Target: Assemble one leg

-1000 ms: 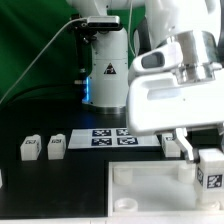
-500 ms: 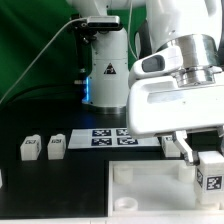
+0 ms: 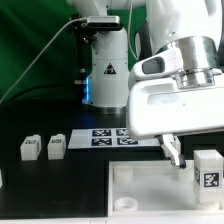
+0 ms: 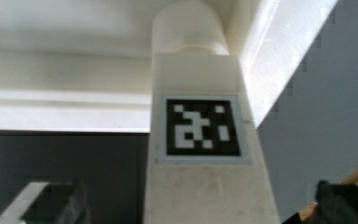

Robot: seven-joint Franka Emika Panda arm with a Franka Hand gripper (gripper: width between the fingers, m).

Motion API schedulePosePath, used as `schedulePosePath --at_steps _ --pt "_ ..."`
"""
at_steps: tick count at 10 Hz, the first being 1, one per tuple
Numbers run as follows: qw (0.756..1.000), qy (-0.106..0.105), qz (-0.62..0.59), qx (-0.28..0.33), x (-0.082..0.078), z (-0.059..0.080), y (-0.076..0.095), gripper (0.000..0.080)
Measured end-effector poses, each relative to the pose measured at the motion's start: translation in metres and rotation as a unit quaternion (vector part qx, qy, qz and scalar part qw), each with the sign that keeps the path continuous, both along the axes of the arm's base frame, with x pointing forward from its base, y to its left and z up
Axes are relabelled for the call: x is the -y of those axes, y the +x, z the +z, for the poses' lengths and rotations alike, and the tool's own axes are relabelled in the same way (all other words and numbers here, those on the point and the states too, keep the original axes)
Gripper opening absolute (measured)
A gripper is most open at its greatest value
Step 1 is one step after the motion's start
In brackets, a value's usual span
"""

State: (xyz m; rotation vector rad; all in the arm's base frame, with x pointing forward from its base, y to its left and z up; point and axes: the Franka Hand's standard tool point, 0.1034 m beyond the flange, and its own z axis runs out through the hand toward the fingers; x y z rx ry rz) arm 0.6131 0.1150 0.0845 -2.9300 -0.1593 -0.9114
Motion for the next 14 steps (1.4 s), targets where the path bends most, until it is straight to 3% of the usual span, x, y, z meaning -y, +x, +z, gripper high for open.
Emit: schedulePosePath --at_steps 6,7,8,9,11,13,14 --pt "1.0 -0.002 0.001 -0.01 0.001 -0.002 -0.001 0.0649" --pt "0.998 -0.004 0.002 -0.058 0.004 0.004 0.0 0.0649" --pt "0.998 -0.004 0.0 -0.065 0.007 0.016 0.006 0.0649" --pt "0.996 -0.004 -0.001 -0.089 0.008 0.016 0.008 0.0649" --pt "0.973 -0.001 -0.002 -0.229 0.002 0.017 0.014 0.0649" --pt "0.948 -0.002 -0.004 -0.317 -0.002 0.011 0.016 0.0649" --pt "0.951 -0.001 -0.005 -0.31 -0.003 0.012 0.029 0.0649"
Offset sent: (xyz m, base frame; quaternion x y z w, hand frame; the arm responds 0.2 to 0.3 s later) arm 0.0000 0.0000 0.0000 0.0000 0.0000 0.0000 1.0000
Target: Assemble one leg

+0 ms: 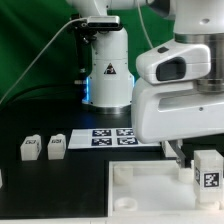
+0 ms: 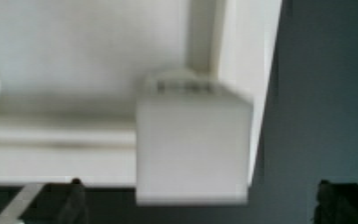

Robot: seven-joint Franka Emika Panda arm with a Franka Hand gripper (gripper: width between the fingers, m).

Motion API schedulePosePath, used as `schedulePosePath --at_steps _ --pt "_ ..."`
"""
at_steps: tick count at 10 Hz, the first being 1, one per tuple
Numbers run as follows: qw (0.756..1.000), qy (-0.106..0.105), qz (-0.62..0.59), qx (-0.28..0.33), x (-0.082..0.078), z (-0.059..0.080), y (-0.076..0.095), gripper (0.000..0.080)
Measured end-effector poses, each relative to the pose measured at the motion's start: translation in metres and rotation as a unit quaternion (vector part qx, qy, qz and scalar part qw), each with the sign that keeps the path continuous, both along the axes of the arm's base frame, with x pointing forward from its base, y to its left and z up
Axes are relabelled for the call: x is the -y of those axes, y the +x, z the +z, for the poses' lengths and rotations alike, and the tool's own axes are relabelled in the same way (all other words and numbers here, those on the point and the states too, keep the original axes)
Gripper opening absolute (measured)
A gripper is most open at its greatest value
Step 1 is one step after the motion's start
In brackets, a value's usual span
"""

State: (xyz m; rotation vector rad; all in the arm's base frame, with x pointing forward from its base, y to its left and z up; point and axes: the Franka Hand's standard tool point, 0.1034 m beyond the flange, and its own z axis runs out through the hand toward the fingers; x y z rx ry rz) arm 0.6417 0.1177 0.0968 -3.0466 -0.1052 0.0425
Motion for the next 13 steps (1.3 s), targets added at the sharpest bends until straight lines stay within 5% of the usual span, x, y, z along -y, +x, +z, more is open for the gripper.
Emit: schedulePosePath --at_steps 6,9,13 --pt "1.0 -0.002 -0.005 -0.01 0.002 -0.014 -0.01 0.0649" --pt "1.0 -0.002 -0.005 -0.009 0.004 -0.015 -0.01 0.0289" --pt "0.996 0.004 -0.085 -0.005 0.006 -0.016 -0.006 0.029"
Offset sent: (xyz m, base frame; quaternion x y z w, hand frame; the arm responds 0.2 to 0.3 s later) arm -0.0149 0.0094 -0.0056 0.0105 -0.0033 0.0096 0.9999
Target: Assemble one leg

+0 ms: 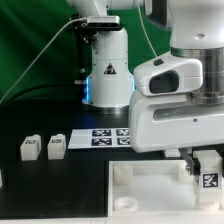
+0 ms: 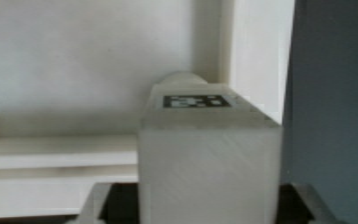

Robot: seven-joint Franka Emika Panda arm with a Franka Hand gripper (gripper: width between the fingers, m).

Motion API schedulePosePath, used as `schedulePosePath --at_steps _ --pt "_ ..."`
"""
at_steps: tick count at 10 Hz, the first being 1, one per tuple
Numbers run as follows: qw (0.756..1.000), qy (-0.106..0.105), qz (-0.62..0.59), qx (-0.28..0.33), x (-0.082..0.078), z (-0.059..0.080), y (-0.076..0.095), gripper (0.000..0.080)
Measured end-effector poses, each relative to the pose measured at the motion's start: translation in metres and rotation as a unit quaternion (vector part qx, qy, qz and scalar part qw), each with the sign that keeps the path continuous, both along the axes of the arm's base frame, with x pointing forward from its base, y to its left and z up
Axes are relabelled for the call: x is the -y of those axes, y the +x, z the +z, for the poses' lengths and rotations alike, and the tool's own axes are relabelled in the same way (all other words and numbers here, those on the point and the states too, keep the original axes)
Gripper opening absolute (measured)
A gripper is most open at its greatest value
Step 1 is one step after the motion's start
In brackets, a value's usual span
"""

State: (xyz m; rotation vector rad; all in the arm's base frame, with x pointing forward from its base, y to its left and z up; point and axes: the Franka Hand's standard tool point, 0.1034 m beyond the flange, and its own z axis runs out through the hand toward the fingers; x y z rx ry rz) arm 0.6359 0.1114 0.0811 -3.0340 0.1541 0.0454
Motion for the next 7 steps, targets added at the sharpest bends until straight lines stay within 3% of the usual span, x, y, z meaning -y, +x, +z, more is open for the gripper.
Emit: schedulePosePath --at_steps 1,3,7 --pt "0.993 -0.003 -0.12 0.004 0.0031 -0.0004 0.0007 0.029" --pt "0.942 0.018 -0.335 -0.007 0.0097 -0.001 -0.0029 0.029" --pt "0.874 0.017 -0.484 -0.031 0.0127 -0.002 -0.0047 0.029"
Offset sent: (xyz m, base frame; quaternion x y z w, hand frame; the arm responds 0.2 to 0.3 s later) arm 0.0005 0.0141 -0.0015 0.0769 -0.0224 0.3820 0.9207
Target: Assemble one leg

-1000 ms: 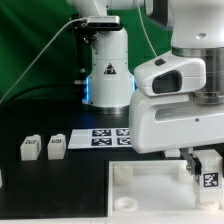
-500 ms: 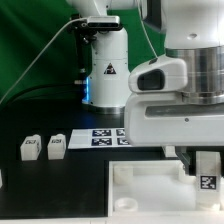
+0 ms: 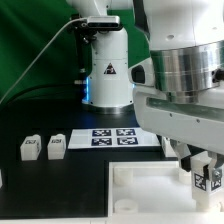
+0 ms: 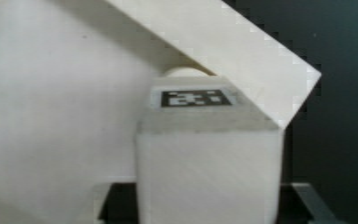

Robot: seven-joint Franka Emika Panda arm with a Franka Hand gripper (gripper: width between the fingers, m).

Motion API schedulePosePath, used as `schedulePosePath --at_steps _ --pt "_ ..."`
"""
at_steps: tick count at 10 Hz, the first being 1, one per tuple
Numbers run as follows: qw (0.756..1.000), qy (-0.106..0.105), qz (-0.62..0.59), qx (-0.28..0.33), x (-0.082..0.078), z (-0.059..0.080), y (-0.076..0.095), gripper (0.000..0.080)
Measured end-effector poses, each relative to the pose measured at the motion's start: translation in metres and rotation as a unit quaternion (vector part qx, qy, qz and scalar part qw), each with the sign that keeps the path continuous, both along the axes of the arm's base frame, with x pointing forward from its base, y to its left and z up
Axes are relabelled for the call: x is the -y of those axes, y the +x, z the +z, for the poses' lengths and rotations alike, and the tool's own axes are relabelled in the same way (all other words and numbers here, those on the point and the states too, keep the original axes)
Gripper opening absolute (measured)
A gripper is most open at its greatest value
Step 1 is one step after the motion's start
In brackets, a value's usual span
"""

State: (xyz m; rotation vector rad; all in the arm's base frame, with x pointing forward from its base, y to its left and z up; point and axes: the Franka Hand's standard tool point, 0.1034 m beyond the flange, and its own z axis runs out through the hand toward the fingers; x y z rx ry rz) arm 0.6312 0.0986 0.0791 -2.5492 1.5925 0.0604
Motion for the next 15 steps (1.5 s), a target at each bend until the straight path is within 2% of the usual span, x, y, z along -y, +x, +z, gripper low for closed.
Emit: schedulePosePath --at_steps 1,3,4,6,7,8,9,12,13,14,15 --pt "0.998 0.005 -0.065 -0.01 -0.001 -0.001 -0.002 0.029" --pt "0.976 0.016 -0.214 -0.03 -0.006 0.0 -0.005 0.0291" --pt "0.967 0.02 -0.251 -0.034 -0.006 -0.001 -0.006 0.0291" --pt "0.974 0.02 -0.222 -0.03 -0.007 -0.001 -0.006 0.0302" --pt "0.976 0.02 -0.214 -0.029 -0.008 -0.001 -0.007 0.0481" --pt "0.991 0.015 -0.132 -0.017 -0.013 -0.001 -0.006 0.0481" --pt "0.999 0.01 -0.035 -0.003 -0.017 0.0 -0.006 0.0617" --pt "0.992 0.004 0.121 0.02 -0.017 0.0 -0.006 0.0648" --pt "0.979 -0.007 0.204 0.023 -0.016 -0.001 -0.008 0.0648" --pt "0.95 -0.023 0.311 0.025 -0.015 -0.001 -0.01 0.0648" --pt "0.925 -0.026 0.377 0.035 -0.012 0.001 -0.008 0.0648"
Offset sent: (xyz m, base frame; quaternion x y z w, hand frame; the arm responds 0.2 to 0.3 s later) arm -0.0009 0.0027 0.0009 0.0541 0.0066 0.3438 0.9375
